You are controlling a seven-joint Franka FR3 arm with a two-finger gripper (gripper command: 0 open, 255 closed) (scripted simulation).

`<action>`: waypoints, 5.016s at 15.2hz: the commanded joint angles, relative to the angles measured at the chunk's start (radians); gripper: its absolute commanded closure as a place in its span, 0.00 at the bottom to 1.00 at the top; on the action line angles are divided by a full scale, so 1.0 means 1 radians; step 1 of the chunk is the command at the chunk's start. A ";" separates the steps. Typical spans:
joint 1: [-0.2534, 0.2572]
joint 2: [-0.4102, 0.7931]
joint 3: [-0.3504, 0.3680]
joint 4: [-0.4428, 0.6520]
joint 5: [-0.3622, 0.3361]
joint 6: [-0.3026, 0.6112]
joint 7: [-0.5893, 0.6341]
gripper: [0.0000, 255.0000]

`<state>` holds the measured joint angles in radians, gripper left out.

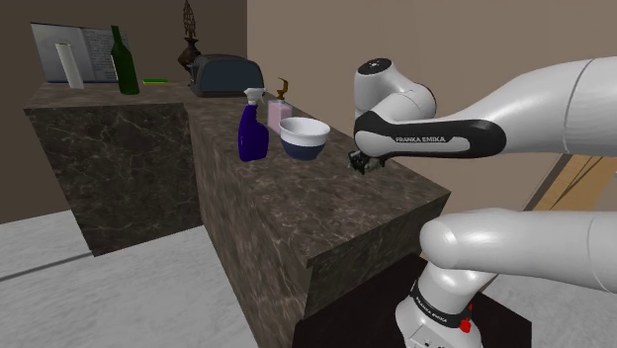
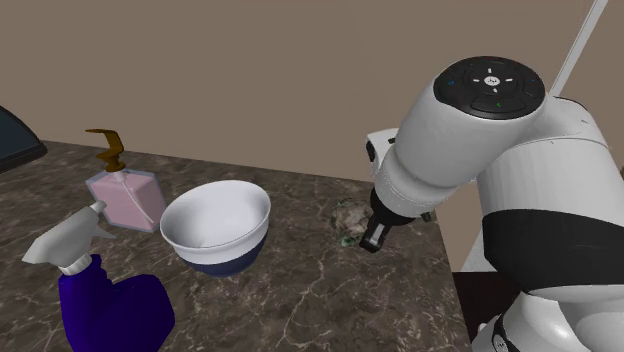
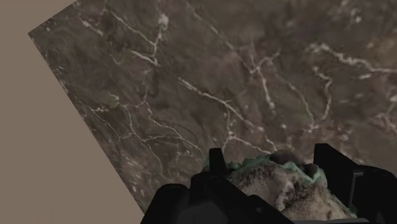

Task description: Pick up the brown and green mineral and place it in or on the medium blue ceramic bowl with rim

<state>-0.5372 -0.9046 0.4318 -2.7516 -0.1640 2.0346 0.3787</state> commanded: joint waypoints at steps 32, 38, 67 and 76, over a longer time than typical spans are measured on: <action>-0.086 0.182 0.003 0.495 -0.034 -0.296 -0.075 1.00; -0.160 0.426 0.130 0.705 -0.082 -0.293 0.027 1.00; -0.210 1.217 0.288 1.156 -0.310 -0.220 0.789 0.00; -0.218 1.226 0.283 1.120 -0.321 -0.179 0.797 0.00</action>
<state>-0.7508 0.3145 0.7191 -1.6188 -0.4871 1.8681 1.1798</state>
